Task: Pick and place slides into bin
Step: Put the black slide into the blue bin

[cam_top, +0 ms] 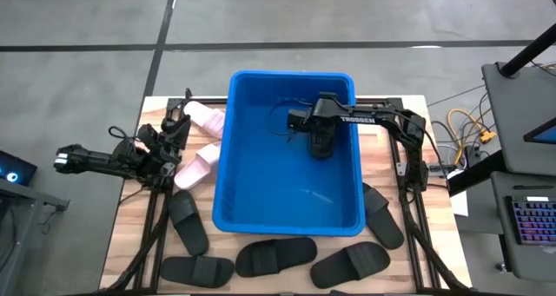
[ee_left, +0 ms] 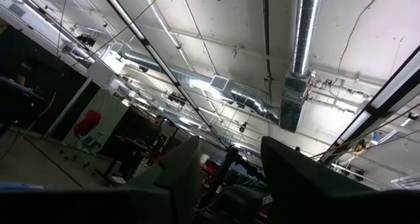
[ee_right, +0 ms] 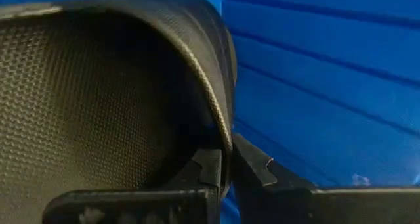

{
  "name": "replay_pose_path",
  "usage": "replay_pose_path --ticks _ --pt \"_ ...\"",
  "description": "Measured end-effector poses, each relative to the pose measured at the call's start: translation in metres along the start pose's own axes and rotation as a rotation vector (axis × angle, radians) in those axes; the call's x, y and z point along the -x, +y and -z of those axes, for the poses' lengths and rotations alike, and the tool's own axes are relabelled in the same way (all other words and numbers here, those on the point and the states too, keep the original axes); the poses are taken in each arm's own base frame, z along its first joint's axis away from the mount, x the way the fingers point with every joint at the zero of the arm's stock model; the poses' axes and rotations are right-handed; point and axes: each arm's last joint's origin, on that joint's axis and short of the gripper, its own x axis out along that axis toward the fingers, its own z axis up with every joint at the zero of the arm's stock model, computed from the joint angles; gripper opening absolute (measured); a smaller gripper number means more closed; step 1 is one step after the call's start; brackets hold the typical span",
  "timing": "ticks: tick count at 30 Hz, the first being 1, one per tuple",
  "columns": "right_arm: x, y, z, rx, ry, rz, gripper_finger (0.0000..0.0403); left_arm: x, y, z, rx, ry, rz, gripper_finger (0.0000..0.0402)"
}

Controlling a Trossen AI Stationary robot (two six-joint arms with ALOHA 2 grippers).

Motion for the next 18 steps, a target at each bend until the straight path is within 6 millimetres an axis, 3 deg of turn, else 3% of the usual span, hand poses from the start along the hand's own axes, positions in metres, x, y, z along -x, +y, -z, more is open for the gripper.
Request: replay_pose_path --ticks 7,18 --pt "-0.007 0.004 -0.004 0.067 -0.03 0.013 0.0012 0.0 0.0 0.0 -0.003 0.004 -0.001 0.0148" --pt "-0.034 0.025 0.007 0.122 0.033 -0.001 0.0012 0.0 0.0 0.002 -0.009 0.014 -0.002 0.0148"
